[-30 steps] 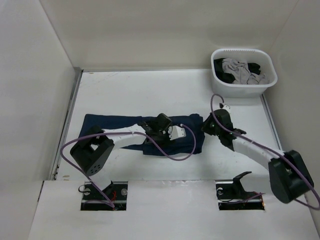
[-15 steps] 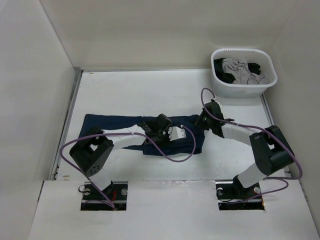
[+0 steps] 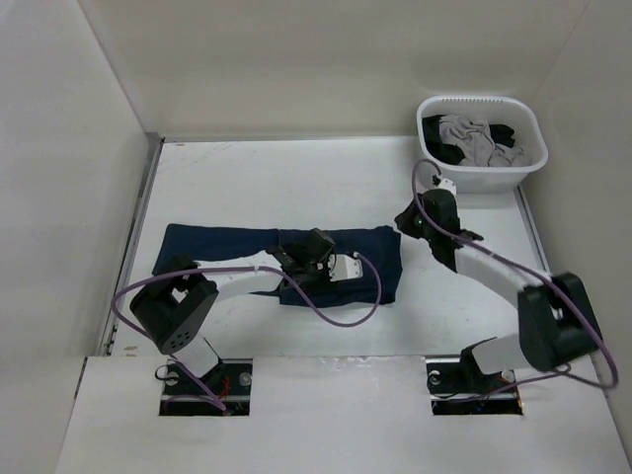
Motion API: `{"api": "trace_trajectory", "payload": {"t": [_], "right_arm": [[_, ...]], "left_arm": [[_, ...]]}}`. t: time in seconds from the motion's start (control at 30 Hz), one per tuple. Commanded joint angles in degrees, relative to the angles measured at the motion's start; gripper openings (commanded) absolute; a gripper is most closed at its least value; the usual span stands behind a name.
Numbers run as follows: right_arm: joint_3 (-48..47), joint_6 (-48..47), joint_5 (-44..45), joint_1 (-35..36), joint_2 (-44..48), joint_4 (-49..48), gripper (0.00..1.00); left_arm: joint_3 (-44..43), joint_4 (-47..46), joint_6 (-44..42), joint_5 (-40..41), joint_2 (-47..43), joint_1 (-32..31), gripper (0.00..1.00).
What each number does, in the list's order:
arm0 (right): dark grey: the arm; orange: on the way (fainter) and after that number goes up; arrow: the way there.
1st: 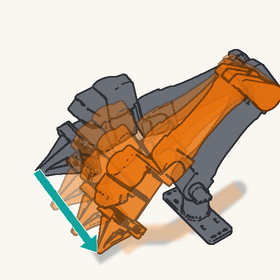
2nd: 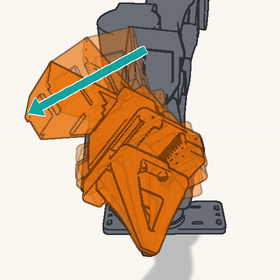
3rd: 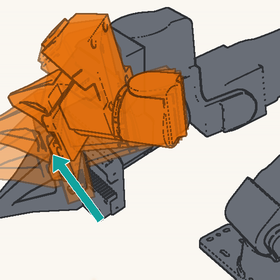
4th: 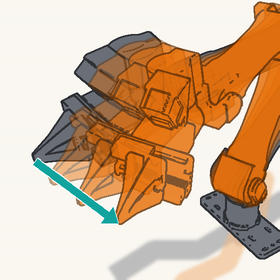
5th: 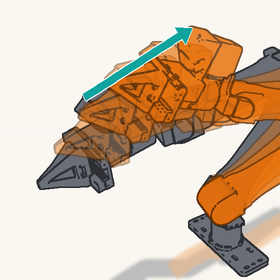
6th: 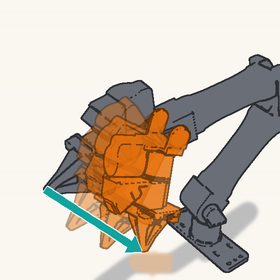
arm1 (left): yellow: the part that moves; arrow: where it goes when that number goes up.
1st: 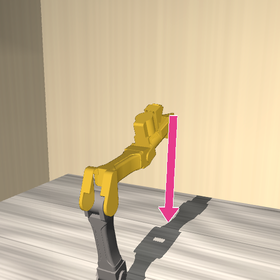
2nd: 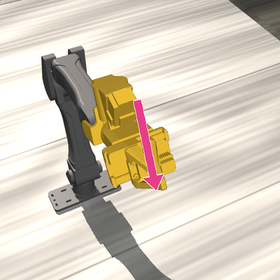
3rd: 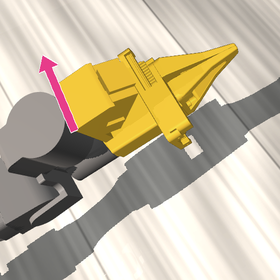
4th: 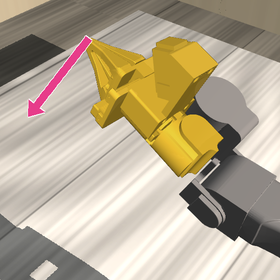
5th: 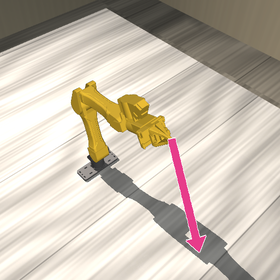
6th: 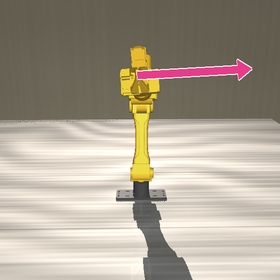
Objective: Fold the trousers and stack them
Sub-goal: Fold the trousers
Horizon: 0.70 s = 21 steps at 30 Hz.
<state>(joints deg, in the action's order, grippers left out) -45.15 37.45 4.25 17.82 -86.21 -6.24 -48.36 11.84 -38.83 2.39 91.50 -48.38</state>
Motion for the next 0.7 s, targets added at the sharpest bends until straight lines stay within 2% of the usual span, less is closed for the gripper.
{"api": "trace_trajectory", "payload": {"t": [0.0, 0.13, 0.23, 0.3, 0.47, 0.67], "right_arm": [[3.6, -4.1, 4.0, 5.8, 14.2, -1.0, 0.15], [10.7, 3.8, 11.0, 14.5, 24.1, 9.3, 0.13], [16.6, 13.1, 11.8, 18.6, 27.8, 15.5, 0.09], [20.7, 17.5, 11.7, 19.6, 29.0, 16.4, 0.07], [25.4, 21.7, 6.0, 21.0, 24.7, 12.0, 0.04], [24.1, 21.6, 6.7, 20.7, 20.9, 13.9, 0.03]], "left_arm": [[-0.2, 3.6, 0.9, 1.0, 0.1, 1.2, 0.56], [-1.6, 3.9, 3.7, -1.0, 0.6, 2.7, 0.56], [-2.4, 4.1, 4.3, -1.5, 1.0, 3.5, 0.56], [-2.8, 4.4, 4.5, -1.7, 1.1, 4.1, 0.56], [-3.9, 5.7, 5.2, -3.0, 1.3, 5.6, 0.56], [-4.3, 6.8, 5.9, -3.1, 0.9, 6.4, 0.57]]}}
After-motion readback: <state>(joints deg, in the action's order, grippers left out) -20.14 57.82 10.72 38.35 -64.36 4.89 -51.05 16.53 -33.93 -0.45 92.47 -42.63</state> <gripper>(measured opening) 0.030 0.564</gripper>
